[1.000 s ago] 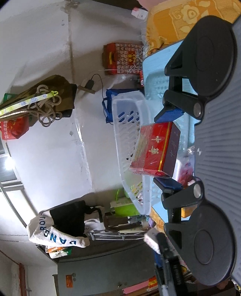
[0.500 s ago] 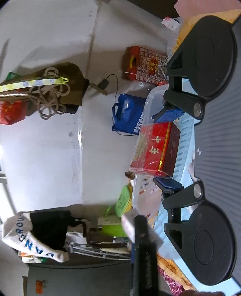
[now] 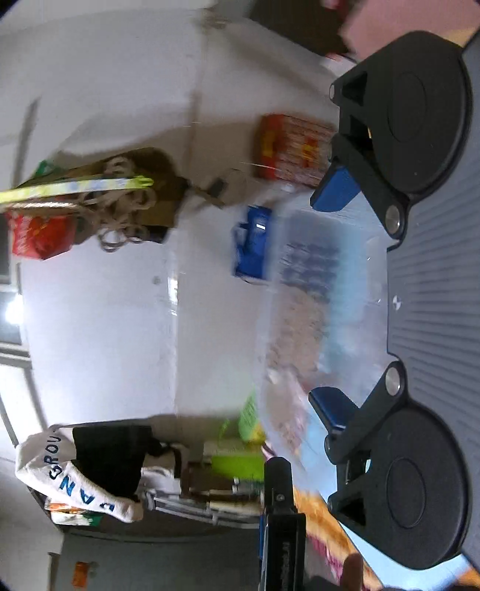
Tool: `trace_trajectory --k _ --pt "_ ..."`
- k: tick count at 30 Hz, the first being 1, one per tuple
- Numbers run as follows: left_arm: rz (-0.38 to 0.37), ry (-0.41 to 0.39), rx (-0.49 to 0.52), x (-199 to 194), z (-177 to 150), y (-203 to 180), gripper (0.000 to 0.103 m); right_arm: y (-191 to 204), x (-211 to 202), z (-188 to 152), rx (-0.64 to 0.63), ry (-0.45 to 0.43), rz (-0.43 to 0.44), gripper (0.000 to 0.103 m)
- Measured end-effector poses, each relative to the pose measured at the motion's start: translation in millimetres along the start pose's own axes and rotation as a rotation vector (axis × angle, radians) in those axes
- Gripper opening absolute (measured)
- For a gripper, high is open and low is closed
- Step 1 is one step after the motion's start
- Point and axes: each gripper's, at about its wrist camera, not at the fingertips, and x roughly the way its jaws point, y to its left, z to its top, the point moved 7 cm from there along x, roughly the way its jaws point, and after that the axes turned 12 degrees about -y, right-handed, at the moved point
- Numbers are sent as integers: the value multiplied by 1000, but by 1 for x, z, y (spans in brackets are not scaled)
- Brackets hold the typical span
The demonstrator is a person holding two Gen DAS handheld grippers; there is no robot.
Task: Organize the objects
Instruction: 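Lift both boxes over the basket and open both tools to drop them, then grasp the purple carton with the right tool while the left tool grasps the orange pill bottle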
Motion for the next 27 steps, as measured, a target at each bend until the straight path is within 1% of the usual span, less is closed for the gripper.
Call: trace_trajectory --k 2,3,4,5,6,8,11,13,16,19,22,27 --pt "4 39 2 -18 -19 4 103 0 -27 -27 101 20 33 103" --pt "-4 59 -2 -24 -31 7 103 3 -35 -42 127 69 60 103" --pt "-13 94 11 -27 -44 8 103 5 -40 -53 139 115 73 103" --pt "-8 120 25 -29 -55 10 103 5 -43 -59 148 140 72 103" --pt "10 141 40 -31 -66 12 103 6 -47 -63 151 143 67 103" --pt "45 182 67 -30 -81 16 103 8 -51 -67 142 128 39 103" --pt "117 186 79 -31 -89 25 103 16 -40 -71 121 102 -3 103" --pt "117 203 79 -29 -92 24 103 28 -35 -78 71 92 -2 103" --pt "120 197 101 -29 -94 17 103 45 -38 -85 -4 30 -3 103" --pt "132 214 133 -26 -103 10 103 55 -38 -88 -40 9 34 101" --pt "136 242 132 -18 -112 11 103 61 -32 -93 -70 32 41 94" --pt "164 253 152 -9 -122 11 103 68 -26 -103 -88 71 69 82"
